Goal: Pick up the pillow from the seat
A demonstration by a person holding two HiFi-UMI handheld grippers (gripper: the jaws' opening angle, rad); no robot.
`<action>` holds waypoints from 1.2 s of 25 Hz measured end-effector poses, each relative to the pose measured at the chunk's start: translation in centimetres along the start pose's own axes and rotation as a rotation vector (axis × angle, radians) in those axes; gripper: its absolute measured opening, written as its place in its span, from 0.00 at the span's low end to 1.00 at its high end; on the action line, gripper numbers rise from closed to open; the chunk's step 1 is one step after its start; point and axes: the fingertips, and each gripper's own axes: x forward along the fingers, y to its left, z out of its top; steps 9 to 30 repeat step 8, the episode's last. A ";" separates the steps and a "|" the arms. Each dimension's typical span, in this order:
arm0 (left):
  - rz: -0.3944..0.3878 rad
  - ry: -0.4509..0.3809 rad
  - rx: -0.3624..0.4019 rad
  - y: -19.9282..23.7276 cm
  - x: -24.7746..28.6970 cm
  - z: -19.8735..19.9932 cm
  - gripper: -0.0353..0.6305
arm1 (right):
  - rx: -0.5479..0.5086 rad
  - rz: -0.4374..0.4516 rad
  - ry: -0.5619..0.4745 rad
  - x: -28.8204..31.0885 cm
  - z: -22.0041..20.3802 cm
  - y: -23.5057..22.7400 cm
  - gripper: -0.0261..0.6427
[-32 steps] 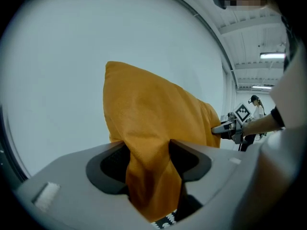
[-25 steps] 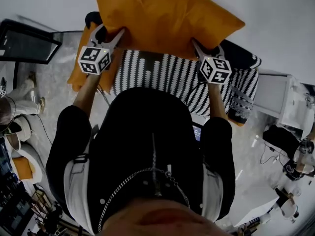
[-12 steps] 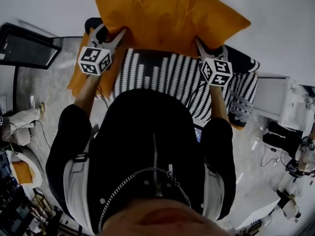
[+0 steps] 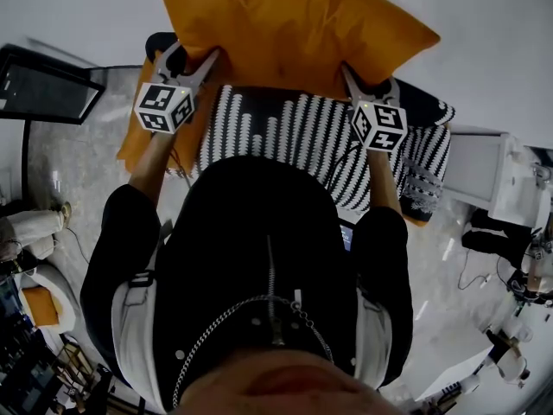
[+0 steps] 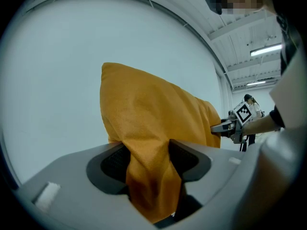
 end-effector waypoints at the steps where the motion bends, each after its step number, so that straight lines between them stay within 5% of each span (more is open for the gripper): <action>1: -0.001 -0.001 -0.001 0.0 0.1 -0.3 0.45 | -0.003 -0.003 0.000 0.1 -0.2 0.0 0.50; 8: -0.005 -0.007 -0.005 2.7 -2.6 -0.4 0.44 | -0.016 -0.010 -0.003 0.5 0.6 3.7 0.50; 30: -0.005 -0.007 -0.005 2.7 -2.6 -0.4 0.44 | -0.016 -0.010 -0.003 0.5 0.6 3.7 0.50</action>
